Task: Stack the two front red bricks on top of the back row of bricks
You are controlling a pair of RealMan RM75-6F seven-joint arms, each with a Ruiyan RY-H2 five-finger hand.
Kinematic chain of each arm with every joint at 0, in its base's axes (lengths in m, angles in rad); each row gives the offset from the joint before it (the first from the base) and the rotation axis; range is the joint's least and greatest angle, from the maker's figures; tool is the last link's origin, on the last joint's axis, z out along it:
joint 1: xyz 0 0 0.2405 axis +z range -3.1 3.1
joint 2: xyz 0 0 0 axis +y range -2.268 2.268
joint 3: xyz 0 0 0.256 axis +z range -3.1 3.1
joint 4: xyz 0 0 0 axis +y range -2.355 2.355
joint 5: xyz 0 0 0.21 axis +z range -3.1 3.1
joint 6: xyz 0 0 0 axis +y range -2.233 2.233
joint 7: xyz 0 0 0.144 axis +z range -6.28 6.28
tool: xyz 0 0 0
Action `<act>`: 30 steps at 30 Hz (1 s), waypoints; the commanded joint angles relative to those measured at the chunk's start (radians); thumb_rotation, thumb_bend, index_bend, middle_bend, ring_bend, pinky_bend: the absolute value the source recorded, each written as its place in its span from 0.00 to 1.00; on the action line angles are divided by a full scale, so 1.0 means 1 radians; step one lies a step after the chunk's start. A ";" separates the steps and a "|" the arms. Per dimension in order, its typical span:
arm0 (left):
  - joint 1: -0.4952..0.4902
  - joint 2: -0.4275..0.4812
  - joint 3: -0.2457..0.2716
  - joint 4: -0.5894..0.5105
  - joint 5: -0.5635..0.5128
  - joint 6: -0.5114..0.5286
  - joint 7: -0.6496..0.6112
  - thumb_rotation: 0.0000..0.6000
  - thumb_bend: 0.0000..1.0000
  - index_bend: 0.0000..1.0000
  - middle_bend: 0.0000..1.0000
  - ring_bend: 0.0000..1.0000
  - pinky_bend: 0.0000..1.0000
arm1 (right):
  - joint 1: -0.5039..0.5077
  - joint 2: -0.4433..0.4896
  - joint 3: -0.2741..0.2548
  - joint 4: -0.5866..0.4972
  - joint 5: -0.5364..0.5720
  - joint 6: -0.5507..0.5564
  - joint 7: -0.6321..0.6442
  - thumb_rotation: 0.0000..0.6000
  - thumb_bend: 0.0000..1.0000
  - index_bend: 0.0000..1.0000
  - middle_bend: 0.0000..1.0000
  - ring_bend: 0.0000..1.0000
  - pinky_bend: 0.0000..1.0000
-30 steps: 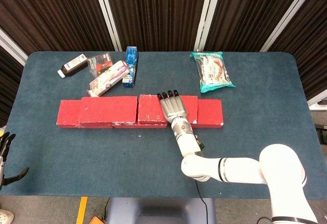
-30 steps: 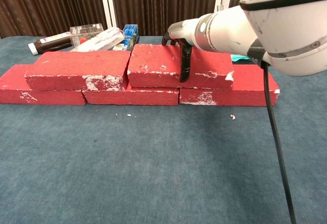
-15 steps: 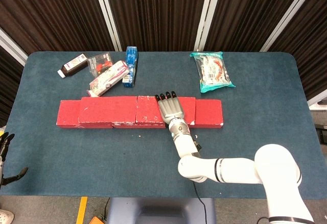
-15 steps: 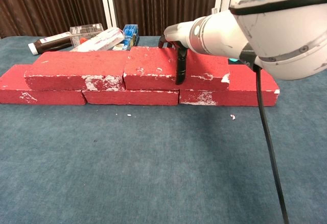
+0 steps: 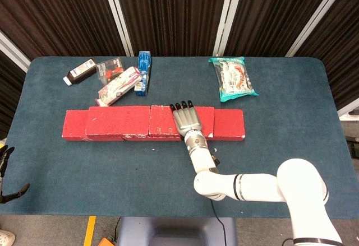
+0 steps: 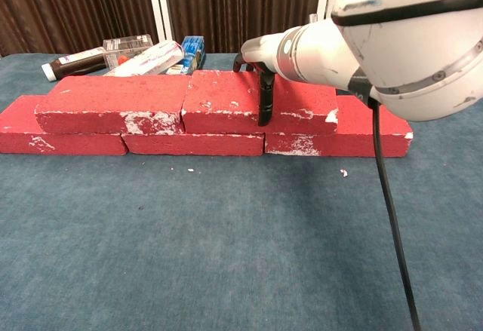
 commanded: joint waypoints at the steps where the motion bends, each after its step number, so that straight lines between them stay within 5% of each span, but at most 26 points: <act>1: 0.000 0.000 0.000 -0.001 0.000 0.000 0.002 1.00 0.20 0.00 0.00 0.00 0.02 | 0.000 0.000 0.001 0.001 -0.001 0.001 0.001 1.00 0.49 0.28 0.24 0.12 0.00; 26: 0.003 0.003 -0.004 -0.012 -0.020 -0.002 0.007 1.00 0.20 0.00 0.00 0.00 0.02 | 0.023 -0.013 0.014 0.028 0.015 -0.003 -0.018 1.00 0.49 0.29 0.21 0.09 0.00; 30: 0.002 0.004 -0.005 -0.014 -0.021 -0.002 0.008 1.00 0.20 0.00 0.00 0.00 0.02 | 0.024 -0.016 0.016 0.029 0.013 -0.002 -0.015 1.00 0.42 0.29 0.21 0.09 0.00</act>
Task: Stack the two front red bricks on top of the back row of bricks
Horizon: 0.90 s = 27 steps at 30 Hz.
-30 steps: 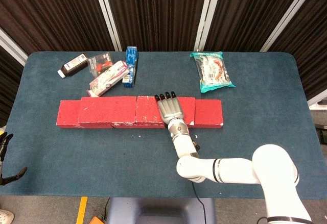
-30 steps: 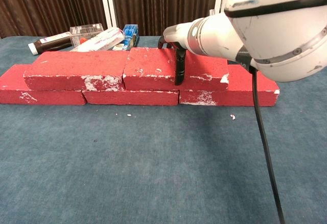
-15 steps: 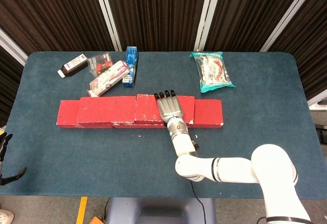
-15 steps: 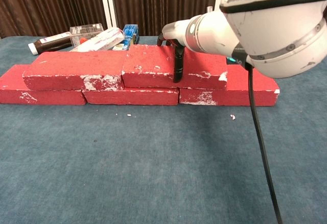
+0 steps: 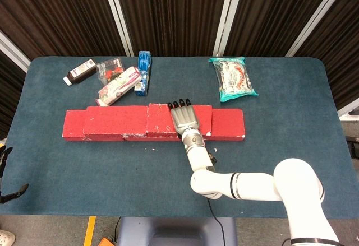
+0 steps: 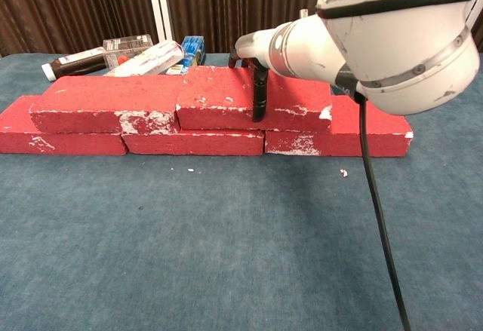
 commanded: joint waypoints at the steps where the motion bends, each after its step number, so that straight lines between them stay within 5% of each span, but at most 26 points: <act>1: 0.001 0.001 0.000 -0.002 -0.001 0.000 -0.001 1.00 0.20 0.00 0.00 0.00 0.02 | 0.001 -0.001 0.000 0.000 0.002 0.002 -0.002 1.00 0.40 0.28 0.21 0.09 0.00; 27: 0.000 0.003 0.000 -0.010 -0.012 -0.007 0.007 1.00 0.20 0.00 0.00 0.00 0.02 | -0.001 -0.010 0.006 -0.005 -0.016 0.011 0.002 1.00 0.21 0.23 0.15 0.02 0.00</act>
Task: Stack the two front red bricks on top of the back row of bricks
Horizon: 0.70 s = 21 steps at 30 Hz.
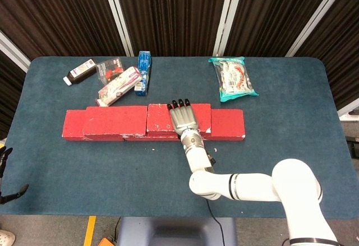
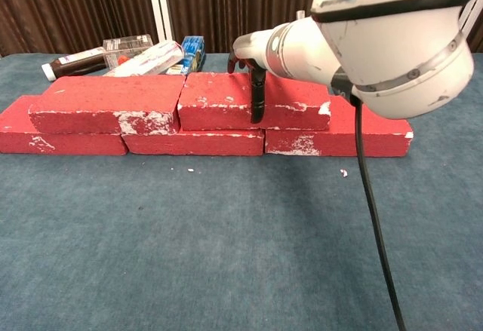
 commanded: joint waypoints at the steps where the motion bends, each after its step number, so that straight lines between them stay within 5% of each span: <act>1: 0.000 0.000 0.000 0.000 -0.003 -0.001 0.003 1.00 0.20 0.00 0.00 0.00 0.02 | -0.005 0.003 0.007 -0.011 -0.015 -0.004 0.016 1.00 0.21 0.23 0.14 0.02 0.00; 8: -0.003 -0.004 -0.003 0.006 -0.003 -0.003 0.001 1.00 0.20 0.00 0.00 0.00 0.02 | -0.053 0.094 0.048 -0.161 -0.141 0.040 0.113 1.00 0.20 0.23 0.14 0.01 0.00; 12: -0.008 -0.008 -0.004 0.016 0.011 -0.004 -0.011 1.00 0.22 0.00 0.00 0.00 0.02 | -0.142 0.200 0.021 -0.368 -0.358 0.192 0.178 1.00 0.20 0.22 0.14 0.01 0.00; 17: -0.014 -0.019 -0.004 0.037 0.032 -0.002 -0.025 1.00 0.22 0.00 0.00 0.00 0.02 | -0.350 0.353 -0.192 -0.687 -0.723 0.443 0.221 1.00 0.20 0.20 0.14 0.01 0.00; 21: -0.014 -0.025 -0.005 0.042 0.033 0.001 -0.021 1.00 0.22 0.00 0.00 0.00 0.02 | -0.562 0.440 -0.468 -0.746 -1.121 0.546 0.364 1.00 0.20 0.20 0.14 0.01 0.00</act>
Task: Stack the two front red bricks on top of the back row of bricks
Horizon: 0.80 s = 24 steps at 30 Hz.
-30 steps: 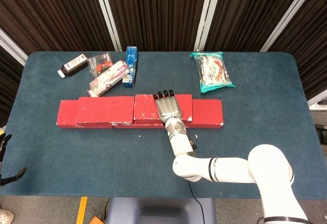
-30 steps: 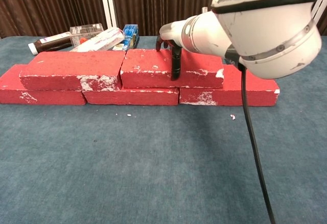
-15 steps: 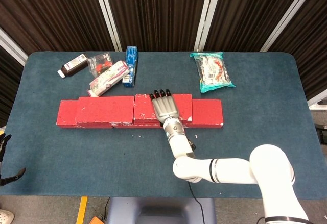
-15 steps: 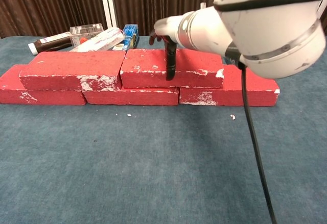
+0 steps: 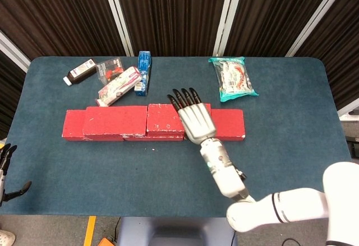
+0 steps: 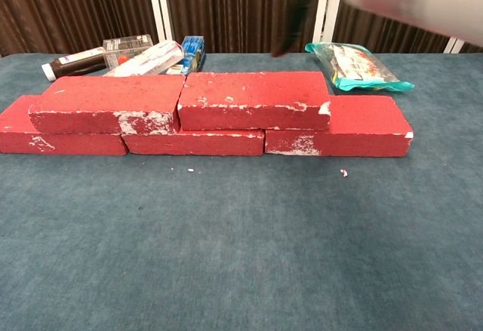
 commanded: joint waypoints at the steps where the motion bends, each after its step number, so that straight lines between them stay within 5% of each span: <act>1: -0.001 -0.003 -0.001 0.002 -0.001 0.000 0.002 1.00 0.22 0.00 0.00 0.00 0.02 | -0.350 0.176 -0.416 -0.143 -0.587 0.243 0.217 1.00 0.20 0.20 0.14 0.01 0.00; 4: -0.004 -0.006 -0.003 0.006 -0.006 -0.004 0.002 1.00 0.22 0.00 0.00 0.00 0.02 | -0.487 0.174 -0.539 -0.001 -0.771 0.329 0.346 1.00 0.20 0.21 0.14 0.02 0.00; 6: -0.006 -0.008 -0.005 0.008 -0.009 -0.006 0.003 1.00 0.22 0.00 0.00 0.00 0.02 | -0.577 0.154 -0.565 0.120 -0.825 0.398 0.442 1.00 0.21 0.21 0.14 0.02 0.00; 14: -0.013 -0.017 -0.004 0.028 0.010 -0.008 -0.012 1.00 0.22 0.00 0.00 0.00 0.02 | -0.763 0.100 -0.473 0.454 -0.736 0.458 0.701 1.00 0.24 0.22 0.14 0.02 0.00; 24: -0.013 -0.021 -0.002 0.038 0.019 -0.001 -0.008 1.00 0.22 0.00 0.00 0.00 0.01 | -0.842 0.031 -0.341 0.578 -0.661 0.399 0.737 1.00 0.24 0.17 0.11 0.02 0.00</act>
